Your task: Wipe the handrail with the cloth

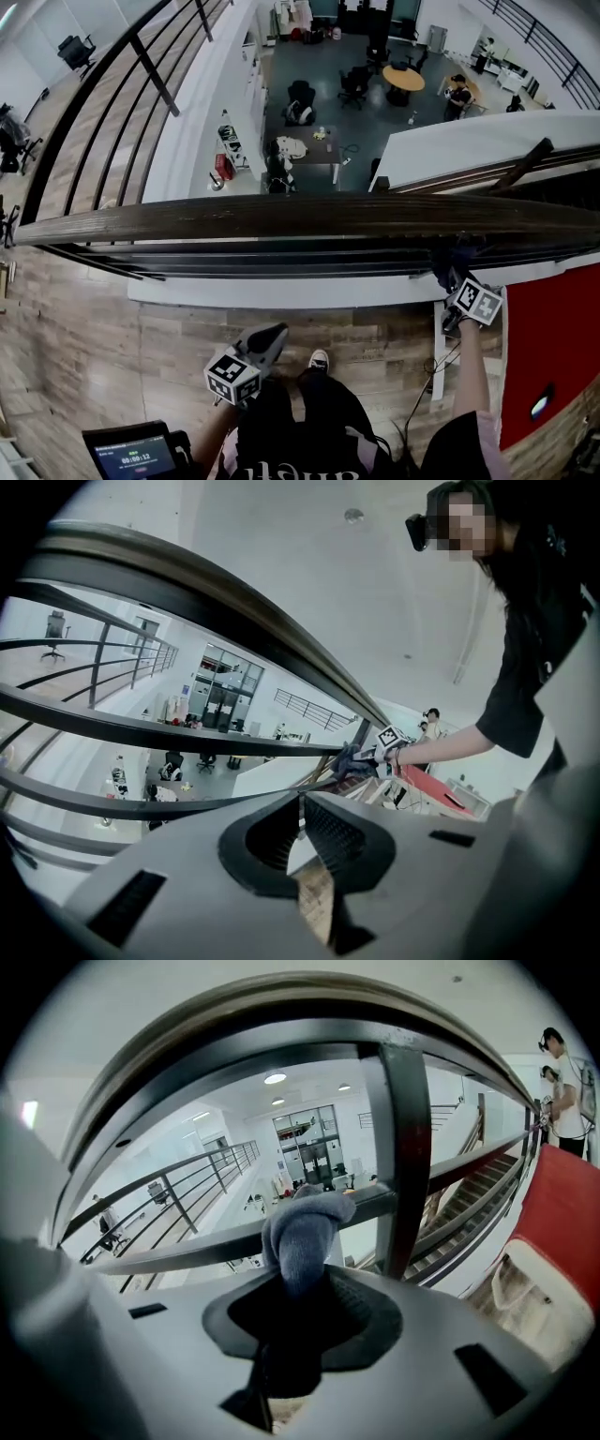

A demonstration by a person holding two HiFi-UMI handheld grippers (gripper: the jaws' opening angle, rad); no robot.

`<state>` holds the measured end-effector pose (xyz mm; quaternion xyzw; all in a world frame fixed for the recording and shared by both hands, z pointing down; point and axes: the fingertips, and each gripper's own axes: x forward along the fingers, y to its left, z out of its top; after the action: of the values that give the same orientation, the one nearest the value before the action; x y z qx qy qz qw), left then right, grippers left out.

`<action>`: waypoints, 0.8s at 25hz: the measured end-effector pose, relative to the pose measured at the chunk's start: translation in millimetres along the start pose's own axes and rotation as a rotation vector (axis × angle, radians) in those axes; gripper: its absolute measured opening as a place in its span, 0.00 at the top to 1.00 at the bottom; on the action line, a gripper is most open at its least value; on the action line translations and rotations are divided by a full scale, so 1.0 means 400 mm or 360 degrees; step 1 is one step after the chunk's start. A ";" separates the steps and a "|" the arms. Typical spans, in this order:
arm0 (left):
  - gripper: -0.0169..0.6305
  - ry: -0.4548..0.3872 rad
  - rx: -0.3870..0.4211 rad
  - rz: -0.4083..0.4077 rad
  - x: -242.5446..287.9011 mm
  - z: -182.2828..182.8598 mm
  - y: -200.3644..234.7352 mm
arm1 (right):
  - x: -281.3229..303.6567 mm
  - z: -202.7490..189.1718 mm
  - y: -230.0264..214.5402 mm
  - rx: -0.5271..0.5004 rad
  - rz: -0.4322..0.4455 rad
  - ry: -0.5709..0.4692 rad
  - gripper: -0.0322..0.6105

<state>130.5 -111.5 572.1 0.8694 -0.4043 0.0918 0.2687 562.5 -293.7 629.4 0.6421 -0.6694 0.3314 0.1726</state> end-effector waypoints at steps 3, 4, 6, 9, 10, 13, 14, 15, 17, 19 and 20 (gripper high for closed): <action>0.97 -0.0031 -0.0024 0.0036 -0.025 -0.015 0.025 | 0.014 -0.064 0.079 -0.0001 0.0070 0.0003 0.79; 0.97 -0.0046 -0.0028 0.0051 -0.031 -0.021 0.035 | 0.020 -0.081 0.110 -0.0005 0.0105 0.0000 0.79; 0.97 -0.0060 -0.0019 0.0088 -0.048 -0.041 0.059 | 0.031 -0.119 0.187 -0.0021 0.0190 0.0004 0.79; 0.97 -0.0087 -0.0020 0.0135 -0.131 -0.075 0.112 | 0.029 -0.196 0.371 -0.0089 0.0319 0.0021 0.79; 0.97 -0.0092 -0.0035 0.0139 -0.173 -0.079 0.132 | 0.022 -0.221 0.450 -0.0122 0.0351 0.0030 0.79; 0.97 -0.0096 -0.0085 0.0154 -0.307 -0.073 0.205 | 0.011 -0.300 0.702 -0.0194 0.0459 0.0094 0.79; 0.97 -0.0098 -0.0089 0.0167 -0.346 -0.075 0.233 | 0.012 -0.331 0.780 -0.0216 0.0499 0.0121 0.79; 0.97 -0.0099 -0.0088 0.0183 -0.381 -0.078 0.261 | 0.016 -0.364 0.853 -0.0239 0.0538 0.0146 0.79; 0.97 -0.0097 -0.0080 0.0213 -0.444 -0.091 0.318 | 0.028 -0.428 0.988 -0.0288 0.0613 0.0192 0.79; 0.97 -0.0103 -0.0087 0.0234 -0.503 -0.114 0.371 | 0.039 -0.480 1.112 -0.0329 0.0686 0.0226 0.79; 0.97 -0.0112 -0.0097 0.0247 -0.532 -0.122 0.395 | 0.043 -0.502 1.169 -0.0348 0.0720 0.0241 0.79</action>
<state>-125.1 -29.6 595.0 0.8297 -0.4821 0.0694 0.2728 65.9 -193.8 681.5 0.4269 -0.8130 0.3343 0.2121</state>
